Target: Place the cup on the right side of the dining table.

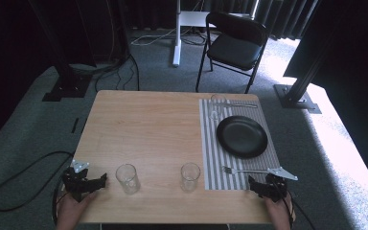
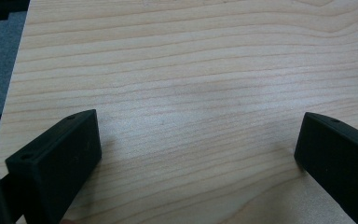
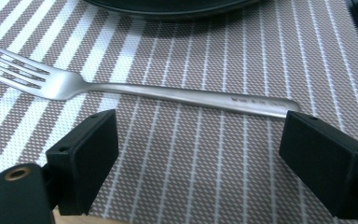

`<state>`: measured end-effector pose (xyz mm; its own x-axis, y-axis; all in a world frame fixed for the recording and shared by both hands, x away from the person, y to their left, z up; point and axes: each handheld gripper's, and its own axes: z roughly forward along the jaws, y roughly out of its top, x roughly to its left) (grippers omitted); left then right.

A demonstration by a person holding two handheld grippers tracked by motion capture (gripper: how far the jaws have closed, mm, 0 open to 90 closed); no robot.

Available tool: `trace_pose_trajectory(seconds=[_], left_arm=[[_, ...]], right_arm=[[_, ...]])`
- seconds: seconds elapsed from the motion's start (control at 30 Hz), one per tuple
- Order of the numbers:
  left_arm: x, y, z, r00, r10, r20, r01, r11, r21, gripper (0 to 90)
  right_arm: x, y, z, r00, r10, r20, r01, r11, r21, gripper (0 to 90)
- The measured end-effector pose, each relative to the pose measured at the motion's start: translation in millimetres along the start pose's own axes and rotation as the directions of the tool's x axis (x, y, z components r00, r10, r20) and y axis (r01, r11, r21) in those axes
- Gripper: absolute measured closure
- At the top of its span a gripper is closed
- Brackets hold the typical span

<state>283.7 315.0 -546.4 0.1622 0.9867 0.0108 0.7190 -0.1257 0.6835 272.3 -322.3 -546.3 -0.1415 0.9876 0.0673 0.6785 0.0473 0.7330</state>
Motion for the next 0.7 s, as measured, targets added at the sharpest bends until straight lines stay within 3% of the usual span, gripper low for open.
trace_pose_trajectory(seconds=[0.27, 0.5, 0.6, 0.7], left_arm=[[0.0, 0.0, 0.0, 1.0, 0.0, 0.0, 0.0, 1.0, 0.0, 0.7], [0.0, 0.0, 0.0, 1.0, 0.0, 0.0, 0.0, 1.0, 0.0, 0.7], [0.0, 0.0, 0.0, 1.0, 0.0, 0.0, 0.0, 1.0, 0.0, 0.7], [0.0, -0.1, 0.0, 1.0, 0.0, 0.0, 0.0, 1.0, 0.0, 0.7]], right_arm=[[-8.2, -9.3, -5.0, 0.9991, -0.014, 0.039, 0.014, 1.0, 0.009, 11.1], [-13.7, -11.1, -7.0, 0.999, -0.044, 0.01, 0.044, 0.999, 0.014, 11.3], [-16.4, -11.5, -7.9, 0.9996, -0.026, -0.009, 0.026, 1.0, 0.005, 11.3], [-15.1, -11.4, -7.5, 0.9994, -0.033, 0.001, 0.033, 0.999, 0.008, 11.3]])
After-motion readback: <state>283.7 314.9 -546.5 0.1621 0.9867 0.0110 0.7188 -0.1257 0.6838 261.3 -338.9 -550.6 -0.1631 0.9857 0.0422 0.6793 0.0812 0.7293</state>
